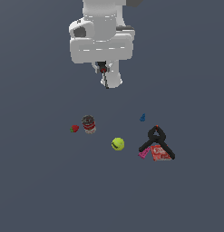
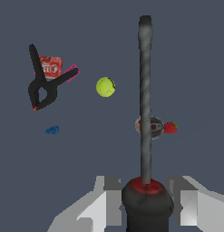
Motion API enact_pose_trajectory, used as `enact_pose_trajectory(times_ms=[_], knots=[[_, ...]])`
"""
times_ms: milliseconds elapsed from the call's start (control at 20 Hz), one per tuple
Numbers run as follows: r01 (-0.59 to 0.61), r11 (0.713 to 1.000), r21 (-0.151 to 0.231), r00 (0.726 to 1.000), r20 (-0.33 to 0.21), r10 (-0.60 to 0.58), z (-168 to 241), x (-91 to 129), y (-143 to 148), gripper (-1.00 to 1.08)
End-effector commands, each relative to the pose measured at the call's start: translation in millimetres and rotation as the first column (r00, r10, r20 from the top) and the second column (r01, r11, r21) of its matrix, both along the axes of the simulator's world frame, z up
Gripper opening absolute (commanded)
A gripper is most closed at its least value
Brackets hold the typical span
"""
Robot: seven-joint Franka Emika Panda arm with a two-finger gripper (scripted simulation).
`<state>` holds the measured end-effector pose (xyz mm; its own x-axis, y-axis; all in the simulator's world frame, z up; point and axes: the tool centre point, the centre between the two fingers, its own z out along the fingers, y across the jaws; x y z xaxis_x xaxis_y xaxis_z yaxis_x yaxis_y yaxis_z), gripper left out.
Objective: Pick up a designated object from a clutter of objects.
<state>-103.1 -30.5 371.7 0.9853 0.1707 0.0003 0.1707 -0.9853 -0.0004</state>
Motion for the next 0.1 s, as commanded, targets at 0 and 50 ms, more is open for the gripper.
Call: enact_pose_trajectory(times_ms=[0,50], knots=[[0.0,1.0,0.0,1.0,0.0,0.0,3.9,0.1,-1.1,-1.0],[0.0,1.0,0.0,1.0,0.0,0.0,4.2,0.1,-1.1,-1.0]])
